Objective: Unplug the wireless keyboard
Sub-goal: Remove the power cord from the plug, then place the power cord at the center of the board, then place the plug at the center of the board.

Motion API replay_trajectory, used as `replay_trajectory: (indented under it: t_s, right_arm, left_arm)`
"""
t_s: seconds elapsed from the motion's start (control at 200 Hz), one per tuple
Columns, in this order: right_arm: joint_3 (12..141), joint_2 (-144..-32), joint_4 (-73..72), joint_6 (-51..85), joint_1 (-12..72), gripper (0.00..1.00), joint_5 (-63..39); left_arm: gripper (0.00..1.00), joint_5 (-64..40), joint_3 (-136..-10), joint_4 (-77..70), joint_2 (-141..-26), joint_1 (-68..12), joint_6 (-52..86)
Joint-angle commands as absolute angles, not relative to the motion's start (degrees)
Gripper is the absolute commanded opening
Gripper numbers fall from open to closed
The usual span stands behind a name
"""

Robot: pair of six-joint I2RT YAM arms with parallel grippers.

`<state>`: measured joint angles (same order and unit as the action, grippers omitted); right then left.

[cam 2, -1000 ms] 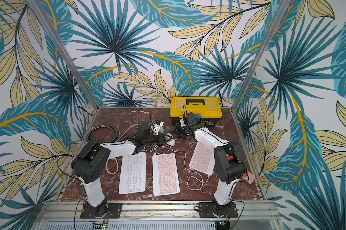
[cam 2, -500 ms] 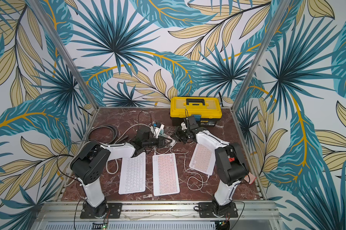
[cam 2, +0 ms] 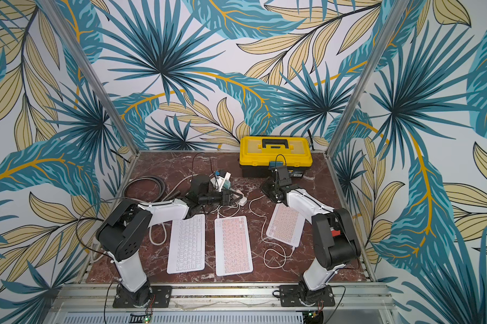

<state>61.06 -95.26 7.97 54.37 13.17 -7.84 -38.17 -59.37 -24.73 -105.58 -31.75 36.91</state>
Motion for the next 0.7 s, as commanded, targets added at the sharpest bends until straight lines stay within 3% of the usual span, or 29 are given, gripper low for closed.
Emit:
replay_trajectory:
  t_s: [0.0, 0.19, 0.446, 0.696]
  right_arm:
    - [62.4, -95.9, 10.0, 49.4, 13.2, 0.00, -7.3]
    - [64.8, -97.5, 15.3, 37.9, 13.1, 0.04, -9.0]
    - [65.6, -100.4, 14.5, 33.1, 13.0, 0.06, -13.0]
    - [64.8, -101.6, 13.5, 31.1, 13.0, 0.07, -13.4]
  left_arm:
    - [0.00, -37.7, -62.9, -26.3, -108.4, -32.1, 39.1]
    - [0.00, -32.5, -66.5, -26.4, -112.1, -32.8, 44.8]
    - [0.00, -21.9, -68.9, -24.9, -115.7, -34.8, 50.7]
    - [0.00, -13.0, -79.9, -11.8, -121.3, -37.5, 51.6]
